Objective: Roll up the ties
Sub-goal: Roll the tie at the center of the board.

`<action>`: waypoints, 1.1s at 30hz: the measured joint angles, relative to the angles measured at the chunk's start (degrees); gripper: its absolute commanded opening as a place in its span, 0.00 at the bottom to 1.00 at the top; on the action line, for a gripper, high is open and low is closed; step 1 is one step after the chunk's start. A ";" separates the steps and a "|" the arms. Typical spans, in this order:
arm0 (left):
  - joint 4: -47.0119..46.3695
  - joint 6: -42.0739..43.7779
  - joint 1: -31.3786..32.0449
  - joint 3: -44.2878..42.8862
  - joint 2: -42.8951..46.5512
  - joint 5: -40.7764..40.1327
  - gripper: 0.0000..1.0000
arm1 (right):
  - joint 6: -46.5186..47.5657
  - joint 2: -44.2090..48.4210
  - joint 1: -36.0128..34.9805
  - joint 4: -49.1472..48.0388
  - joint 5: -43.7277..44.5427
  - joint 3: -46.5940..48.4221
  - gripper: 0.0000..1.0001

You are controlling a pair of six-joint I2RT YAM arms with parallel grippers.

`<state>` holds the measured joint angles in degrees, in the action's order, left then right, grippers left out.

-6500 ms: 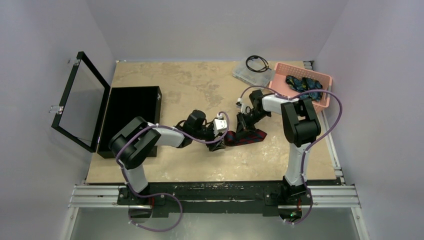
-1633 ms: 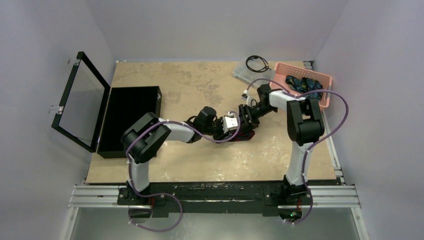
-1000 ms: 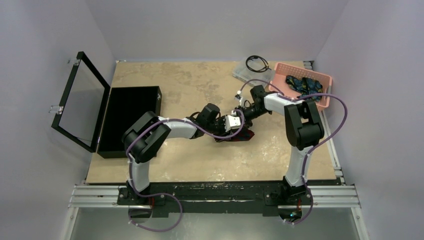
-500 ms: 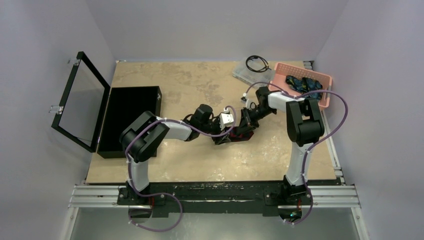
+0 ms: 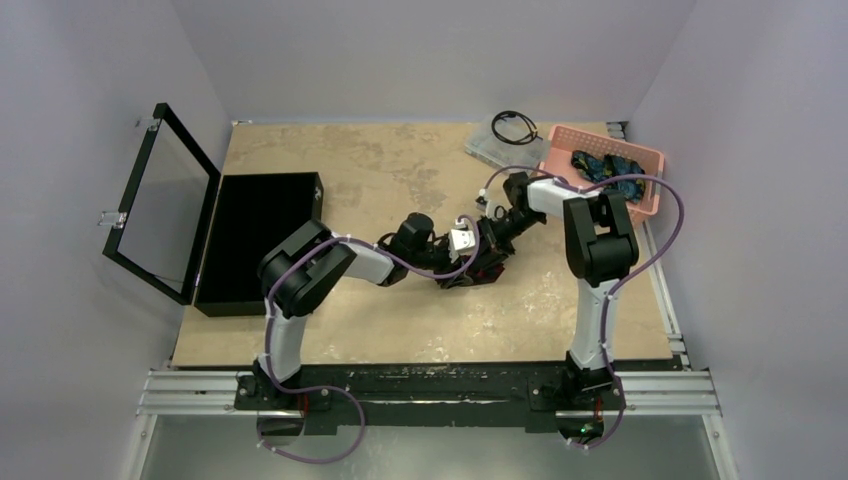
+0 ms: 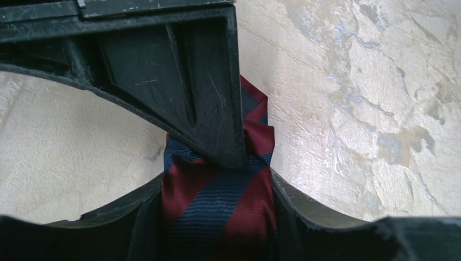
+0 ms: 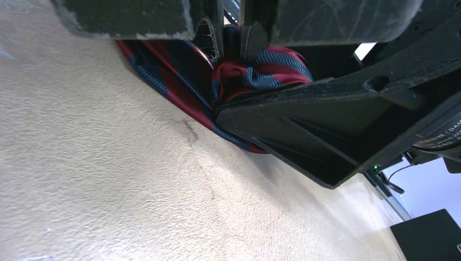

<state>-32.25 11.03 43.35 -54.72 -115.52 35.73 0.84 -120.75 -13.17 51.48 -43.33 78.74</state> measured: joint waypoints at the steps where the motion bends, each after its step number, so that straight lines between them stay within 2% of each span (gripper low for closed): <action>1: -0.24 -0.02 0.07 -0.07 -0.17 0.00 0.36 | -0.04 -0.04 -0.28 -0.02 0.00 0.00 0.00; 2: -0.20 0.02 0.07 -0.07 -0.17 0.04 0.29 | -0.02 -0.04 -0.37 -0.09 0.02 0.00 0.00; 4: -0.04 0.44 0.07 0.04 -0.11 0.07 0.25 | -0.02 -0.09 -0.42 -0.28 -0.04 0.00 0.03; 7: 1.25 2.23 0.11 1.22 1.33 -0.96 0.25 | 0.50 -0.76 -0.61 -0.42 -1.99 0.07 0.36; 8: 1.99 3.23 0.17 1.92 2.12 -1.44 0.26 | 1.01 -0.81 -0.81 -0.46 -2.23 0.07 0.43; 9: 2.64 3.85 0.17 2.49 2.84 -1.86 0.27 | 1.66 -0.83 -1.01 -0.55 -2.01 0.04 0.49; 11: 3.89 5.42 0.22 3.52 4.31 -2.67 0.28 | 2.45 -0.09 -1.14 -0.72 -2.84 -0.22 0.51; 17: 5.55 7.19 0.31 3.72 5.09 -3.58 0.29 | 4.52 5.84 -1.05 -5.18 -1.36 -3.54 0.45; 23: 8.39 7.65 0.35 2.16 5.01 -3.61 0.29 | 3.41 4.70 -1.01 -8.63 -2.45 -5.07 0.37; 24: 8.83 7.65 0.35 1.92 4.96 -3.58 0.29 | 3.15 4.42 -0.92 -8.90 -2.75 -5.11 0.33; 26: 9.55 7.63 0.35 1.46 4.85 -3.61 0.32 | 2.67 3.98 -0.76 -9.29 -3.21 -5.14 0.14; 27: 9.86 7.61 0.35 1.29 4.74 -3.61 0.35 | 2.43 3.56 -0.74 -9.53 -3.76 -5.11 0.04; 28: 10.25 7.58 0.35 1.05 4.68 -3.61 0.39 | 2.16 2.93 -0.81 -9.60 -4.33 -5.05 0.00; 33: 10.27 6.34 0.20 0.92 4.57 -3.50 0.59 | 1.97 2.10 -1.05 -8.63 -4.00 -4.15 0.00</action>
<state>-21.98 17.37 43.55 -53.80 -110.96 32.23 2.81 -118.65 -14.22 42.85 -47.33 74.59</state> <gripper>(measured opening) 0.508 0.026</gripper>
